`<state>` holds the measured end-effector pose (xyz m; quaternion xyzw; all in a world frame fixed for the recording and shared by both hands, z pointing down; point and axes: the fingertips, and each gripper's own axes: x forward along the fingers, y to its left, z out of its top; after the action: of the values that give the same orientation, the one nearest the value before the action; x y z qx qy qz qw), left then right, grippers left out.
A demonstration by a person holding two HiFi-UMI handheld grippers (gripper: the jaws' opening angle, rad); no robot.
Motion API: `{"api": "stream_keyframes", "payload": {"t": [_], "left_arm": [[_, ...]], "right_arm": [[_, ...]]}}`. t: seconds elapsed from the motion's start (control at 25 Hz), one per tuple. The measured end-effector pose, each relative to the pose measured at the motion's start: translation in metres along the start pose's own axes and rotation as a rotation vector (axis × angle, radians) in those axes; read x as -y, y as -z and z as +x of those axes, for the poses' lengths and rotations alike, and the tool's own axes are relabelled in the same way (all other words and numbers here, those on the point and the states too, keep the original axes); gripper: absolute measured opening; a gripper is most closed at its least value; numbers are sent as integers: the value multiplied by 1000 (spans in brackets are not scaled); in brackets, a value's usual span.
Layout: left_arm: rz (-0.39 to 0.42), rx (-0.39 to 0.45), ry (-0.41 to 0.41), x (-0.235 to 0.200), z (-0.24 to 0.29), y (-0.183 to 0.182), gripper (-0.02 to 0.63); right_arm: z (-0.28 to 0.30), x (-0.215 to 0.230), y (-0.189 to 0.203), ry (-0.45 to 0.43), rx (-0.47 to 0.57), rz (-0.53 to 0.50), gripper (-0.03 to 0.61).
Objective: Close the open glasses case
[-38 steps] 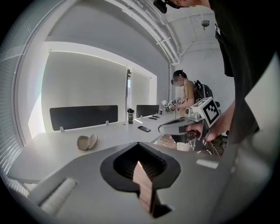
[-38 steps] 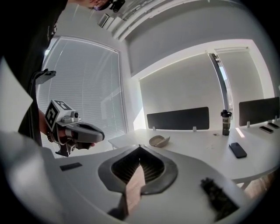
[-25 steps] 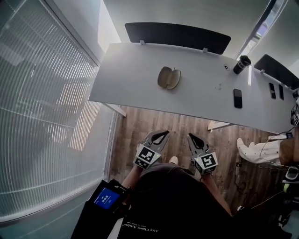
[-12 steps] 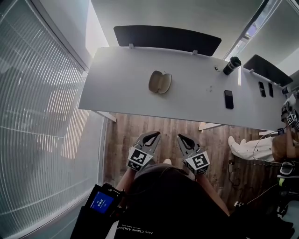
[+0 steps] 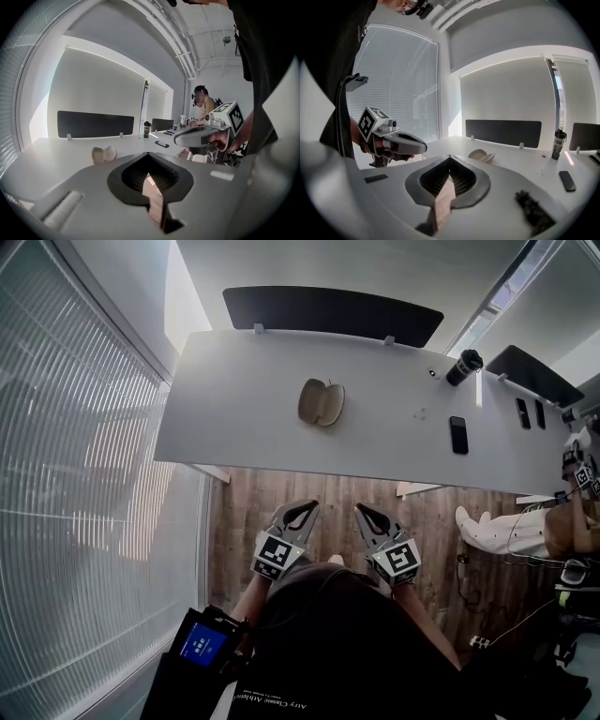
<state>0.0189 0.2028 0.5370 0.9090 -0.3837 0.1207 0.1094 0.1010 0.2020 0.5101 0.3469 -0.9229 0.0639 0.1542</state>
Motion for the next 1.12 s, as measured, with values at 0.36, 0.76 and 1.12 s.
{"api": "stream_keyframes", "payload": {"t": [0.36, 0.76, 1.12], "left_arm": [[-22, -3, 8, -21, -9, 6, 8], [-40, -16, 8, -42, -16, 17, 8], [-69, -42, 9, -64, -22, 29, 8]], "right_arm": [[20, -7, -4, 15, -21, -4, 5], [40, -14, -9, 14, -28, 0, 5], [60, -19, -10, 32, -42, 22, 5]]}}
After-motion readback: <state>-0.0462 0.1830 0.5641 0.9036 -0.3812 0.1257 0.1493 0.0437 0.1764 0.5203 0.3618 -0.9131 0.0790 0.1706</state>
